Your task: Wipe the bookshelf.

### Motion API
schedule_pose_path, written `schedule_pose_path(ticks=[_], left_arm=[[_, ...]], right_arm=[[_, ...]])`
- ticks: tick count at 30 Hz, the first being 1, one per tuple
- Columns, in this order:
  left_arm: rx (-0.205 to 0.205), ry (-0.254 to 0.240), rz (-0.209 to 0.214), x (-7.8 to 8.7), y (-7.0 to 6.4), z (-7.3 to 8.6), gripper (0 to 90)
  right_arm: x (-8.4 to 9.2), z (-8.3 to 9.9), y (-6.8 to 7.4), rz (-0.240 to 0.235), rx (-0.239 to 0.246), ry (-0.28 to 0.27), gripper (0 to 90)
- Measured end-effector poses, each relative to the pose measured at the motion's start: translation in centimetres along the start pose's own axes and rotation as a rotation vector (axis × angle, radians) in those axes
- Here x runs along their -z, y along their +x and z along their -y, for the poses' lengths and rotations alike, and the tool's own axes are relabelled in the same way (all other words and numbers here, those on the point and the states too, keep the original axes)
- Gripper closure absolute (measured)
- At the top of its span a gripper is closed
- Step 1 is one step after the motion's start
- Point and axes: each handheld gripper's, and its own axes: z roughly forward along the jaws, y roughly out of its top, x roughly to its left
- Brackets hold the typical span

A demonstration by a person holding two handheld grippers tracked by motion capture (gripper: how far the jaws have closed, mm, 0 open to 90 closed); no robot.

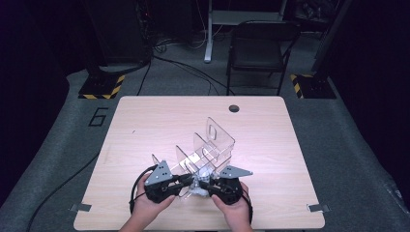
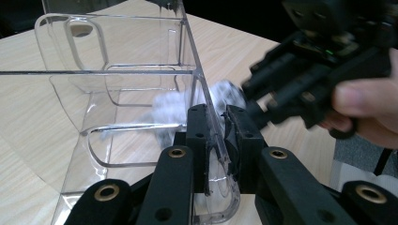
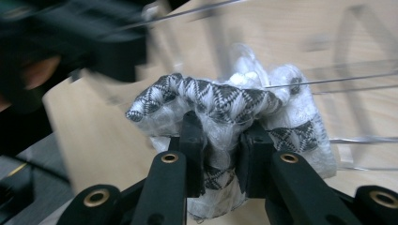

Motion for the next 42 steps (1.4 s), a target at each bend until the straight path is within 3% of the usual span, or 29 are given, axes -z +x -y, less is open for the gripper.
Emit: schedule_pose_path(ticks=[3,5,12,15,17,19,21,26,30,31,34,37,40,42], left_arm=[[-0.008,0.011,-0.006,-0.4,0.3,-0.3,81.3],[-0.005,0.014,-0.014,-0.7,0.4,-0.6,81.9],[-0.005,0.02,-0.027,-1.8,0.9,-1.2,83.1],[0.005,0.022,-0.026,-2.2,0.9,-1.5,83.1],[0.005,0.021,-0.024,-2.4,0.9,-1.6,83.0],[0.01,0.027,-0.02,-2.4,0.9,-1.7,82.8],[0.026,0.029,-0.017,-2.3,1.1,-1.8,82.6],[0.045,0.002,0.0,-0.9,1.5,-2.4,80.1],[0.047,-0.007,0.0,0.6,1.8,-3.0,74.4],[0.039,-0.008,0.001,0.9,1.9,-3.1,73.2],[0.027,-0.02,-0.017,2.1,2.2,-3.1,70.5],[0.024,-0.017,-0.039,3.0,2.6,-3.0,68.2],[0.024,-0.034,-0.073,4.0,3.1,-2.6,66.9],[0.03,-0.047,-0.091,4.7,3.5,-2.5,64.6]], right_arm=[[-0.7,0.3,1.9,-0.069,0.06,0.025,74.8],[-0.9,0.2,2.6,-0.061,0.118,0.036,74.8],[0.4,-0.5,-0.2,0.009,0.007,-0.011,74.8],[0.2,-0.5,0.4,-0.009,0.026,-0.009,74.8],[-0.1,-0.4,1.3,-0.043,0.057,0.0,74.8],[-0.2,-0.4,1.7,-0.036,0.1,0.017,74.8],[-0.1,-0.5,1.1,-0.03,0.073,0.009,74.7],[0.8,-0.7,-0.7,0.016,0.002,-0.004,74.7],[0.7,-0.6,-0.4,0.007,-0.013,-0.006,74.6],[0.6,-0.5,-0.1,-0.007,0.005,-0.009,74.6],[0.2,-0.4,1.0,-0.044,0.036,0.003,74.5],[0.2,-0.5,1.1,-0.035,0.059,0.005,74.5],[0.8,-0.6,-0.2,0.003,-0.001,-0.019,74.6],[0.9,-0.5,-0.2,0.003,-0.023,-0.016,74.6]])
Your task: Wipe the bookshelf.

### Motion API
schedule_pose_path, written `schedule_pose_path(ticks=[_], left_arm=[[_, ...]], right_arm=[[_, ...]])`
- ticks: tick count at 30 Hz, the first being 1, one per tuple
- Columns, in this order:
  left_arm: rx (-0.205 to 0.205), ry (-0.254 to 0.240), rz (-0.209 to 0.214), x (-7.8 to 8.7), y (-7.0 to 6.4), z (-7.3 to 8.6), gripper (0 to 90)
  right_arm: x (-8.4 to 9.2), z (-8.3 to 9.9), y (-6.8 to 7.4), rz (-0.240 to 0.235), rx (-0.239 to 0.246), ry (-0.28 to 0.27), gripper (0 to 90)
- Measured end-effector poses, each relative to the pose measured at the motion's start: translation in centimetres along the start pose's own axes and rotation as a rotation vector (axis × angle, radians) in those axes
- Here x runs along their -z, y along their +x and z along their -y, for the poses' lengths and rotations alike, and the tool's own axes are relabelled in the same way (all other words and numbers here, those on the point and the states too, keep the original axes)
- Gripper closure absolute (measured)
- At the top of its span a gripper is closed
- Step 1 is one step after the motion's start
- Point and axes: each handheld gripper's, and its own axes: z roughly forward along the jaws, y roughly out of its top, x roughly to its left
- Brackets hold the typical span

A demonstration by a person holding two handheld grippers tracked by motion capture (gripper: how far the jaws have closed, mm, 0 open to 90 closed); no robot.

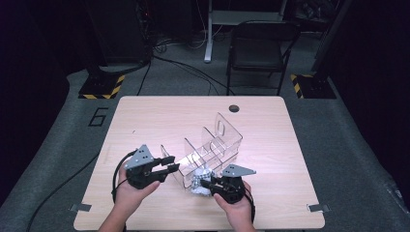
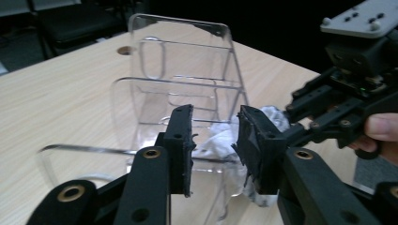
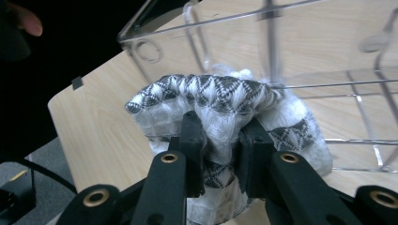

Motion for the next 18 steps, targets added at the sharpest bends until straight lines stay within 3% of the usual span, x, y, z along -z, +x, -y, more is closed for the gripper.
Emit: schedule_pose_path(ticks=[3,5,9,12,15,17,18], left_arm=[[0.018,-0.015,-0.03,0.6,0.7,0.3,62.3],[0.033,-0.013,-0.035,0.9,0.9,0.6,61.6],[0.055,-0.009,-0.041,1.4,1.2,1.3,61.1],[0.064,-0.002,-0.048,1.5,1.5,1.9,61.2],[0.071,0.004,-0.06,1.4,1.6,2.7,60.1],[0.087,0.004,-0.055,1.3,1.6,3.3,59.6],[0.085,0.008,-0.054,1.2,1.6,3.5,59.3]], right_arm=[[-0.5,0.2,1.4,-0.058,0.055,0.019,74.5],[-0.7,0.1,2.1,-0.063,0.092,0.027,74.6],[-0.3,-0.1,0.8,-0.022,0.018,-0.005,74.6],[-0.4,-0.1,1.6,-0.06,0.035,0.001,74.5],[-0.6,-0.1,2.9,-0.084,0.109,0.015,74.5],[-0.6,-0.2,2.4,-0.069,0.088,-0.002,74.5],[-0.5,-0.3,2.1,-0.054,0.055,-0.009,74.5]])
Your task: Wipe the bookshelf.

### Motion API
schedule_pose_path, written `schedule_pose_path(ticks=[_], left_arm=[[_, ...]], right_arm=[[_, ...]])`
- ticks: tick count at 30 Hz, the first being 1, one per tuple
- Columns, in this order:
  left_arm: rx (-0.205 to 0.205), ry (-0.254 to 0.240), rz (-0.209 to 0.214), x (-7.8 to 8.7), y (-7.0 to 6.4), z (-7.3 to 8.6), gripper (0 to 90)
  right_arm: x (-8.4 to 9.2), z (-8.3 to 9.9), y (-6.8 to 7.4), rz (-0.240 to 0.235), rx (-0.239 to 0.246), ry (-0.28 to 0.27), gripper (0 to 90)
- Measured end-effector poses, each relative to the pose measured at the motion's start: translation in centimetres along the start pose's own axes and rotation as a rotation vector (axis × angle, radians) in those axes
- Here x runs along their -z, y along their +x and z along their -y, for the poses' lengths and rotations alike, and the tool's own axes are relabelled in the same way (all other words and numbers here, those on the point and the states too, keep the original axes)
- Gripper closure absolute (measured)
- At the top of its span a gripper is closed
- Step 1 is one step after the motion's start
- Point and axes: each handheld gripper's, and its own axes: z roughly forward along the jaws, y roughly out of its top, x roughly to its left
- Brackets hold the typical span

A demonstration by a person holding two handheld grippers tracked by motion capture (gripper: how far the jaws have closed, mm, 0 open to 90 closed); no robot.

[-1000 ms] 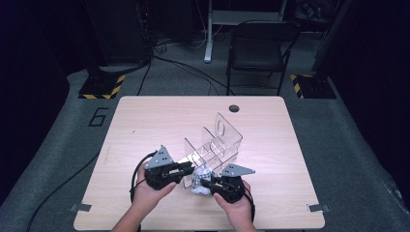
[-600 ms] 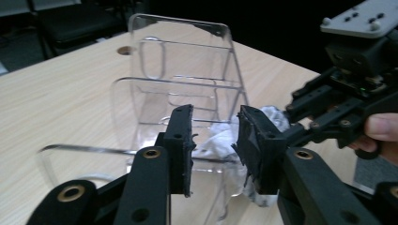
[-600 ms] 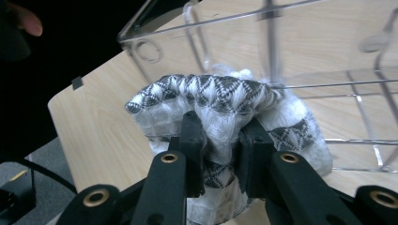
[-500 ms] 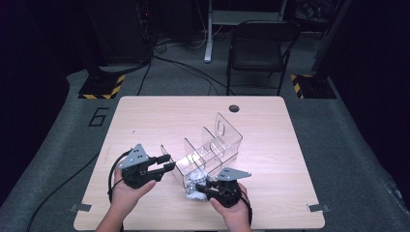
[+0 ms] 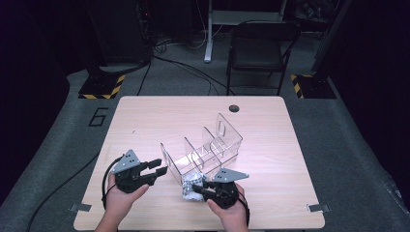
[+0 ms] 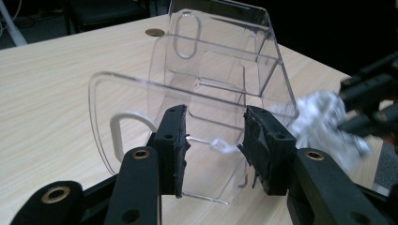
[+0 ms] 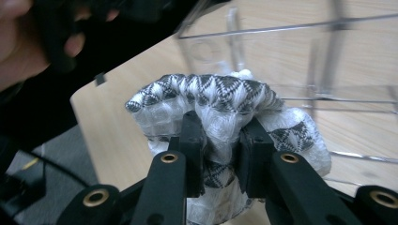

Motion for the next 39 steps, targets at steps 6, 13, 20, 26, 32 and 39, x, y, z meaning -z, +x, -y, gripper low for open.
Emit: schedule_pose_path(ticks=[6,13,20,26,32,39], left_arm=[[-0.004,0.023,-0.003,-0.8,-0.6,1.3,59.2],[-0.026,0.049,0.012,-1.9,-1.6,1.8,59.3],[-0.022,0.061,0.014,-2.2,-1.5,2.3,59.2],[-0.021,0.066,0.006,-2.4,-1.5,2.5,59.4],[-0.021,0.083,-0.002,-2.5,-1.2,3.0,59.4],[-0.002,0.065,-0.016,-2.2,-0.7,3.3,59.3]], right_arm=[[0.0,-0.2,0.9,-0.037,0.028,-0.011,74.5],[-2.4,1.2,1.9,-0.075,0.088,0.08,74.7],[-1.9,0.3,2.6,-0.079,0.111,0.03,74.8],[-1.6,-0.7,2.2,-0.054,0.119,0.011,74.8],[-3.3,1.4,1.4,-0.034,0.097,0.102,74.8],[-1.8,0.2,0.4,-0.007,0.065,0.022,74.8]])
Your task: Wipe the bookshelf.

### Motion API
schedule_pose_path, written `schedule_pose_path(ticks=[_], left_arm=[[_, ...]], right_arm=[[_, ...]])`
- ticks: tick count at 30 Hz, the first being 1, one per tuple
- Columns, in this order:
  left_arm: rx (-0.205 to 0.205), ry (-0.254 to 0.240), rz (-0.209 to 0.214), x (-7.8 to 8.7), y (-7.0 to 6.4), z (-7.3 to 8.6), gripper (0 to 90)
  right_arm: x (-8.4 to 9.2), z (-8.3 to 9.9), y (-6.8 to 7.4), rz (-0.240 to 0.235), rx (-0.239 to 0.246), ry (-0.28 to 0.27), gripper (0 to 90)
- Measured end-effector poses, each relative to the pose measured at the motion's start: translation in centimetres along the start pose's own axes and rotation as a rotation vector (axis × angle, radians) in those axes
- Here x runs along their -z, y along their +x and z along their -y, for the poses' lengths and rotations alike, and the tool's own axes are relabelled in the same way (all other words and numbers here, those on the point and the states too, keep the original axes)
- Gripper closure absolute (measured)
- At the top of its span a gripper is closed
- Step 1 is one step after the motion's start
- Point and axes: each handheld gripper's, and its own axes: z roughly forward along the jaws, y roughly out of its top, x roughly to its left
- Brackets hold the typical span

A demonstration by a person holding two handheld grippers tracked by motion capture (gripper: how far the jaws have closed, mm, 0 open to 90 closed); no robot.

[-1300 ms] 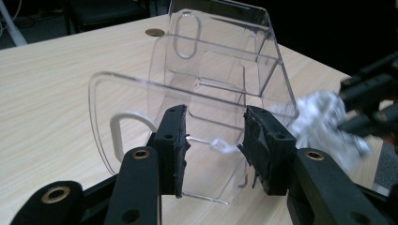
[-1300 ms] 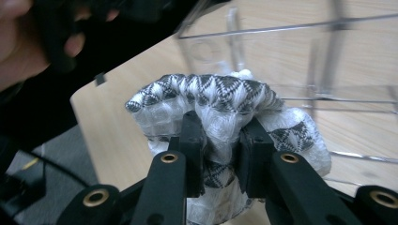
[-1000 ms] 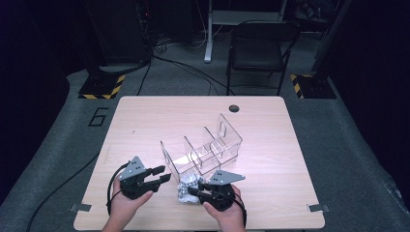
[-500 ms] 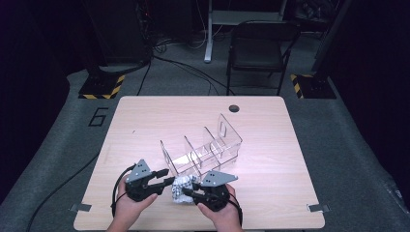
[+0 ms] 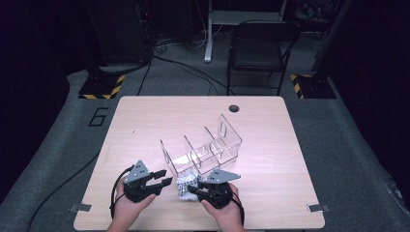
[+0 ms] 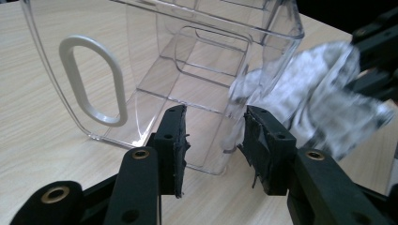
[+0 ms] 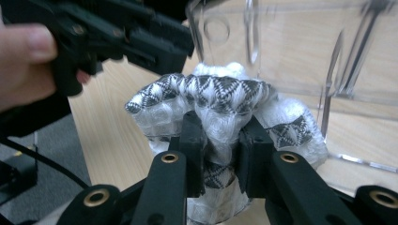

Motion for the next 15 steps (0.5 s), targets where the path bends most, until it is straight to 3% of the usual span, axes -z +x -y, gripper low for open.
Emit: schedule_pose_path(ticks=[3,10,12,15], left_arm=[[0.021,-0.006,0.002,-0.1,0.1,0.0,59.3],[0.005,0.022,0.006,-0.8,-0.1,0.5,59.3],[-0.003,0.033,0.0,-0.9,-0.2,0.6,59.3],[-0.002,0.028,-0.001,-0.8,-0.1,0.6,59.3]], right_arm=[[-0.4,0.0,0.0,-0.007,0.002,-0.003,74.8],[-2.2,1.4,-0.1,0.004,0.02,0.075,74.7],[-1.8,1.4,-0.3,0.024,0.015,0.062,74.7],[-0.7,0.7,-0.5,0.051,-0.011,-0.006,74.7]])
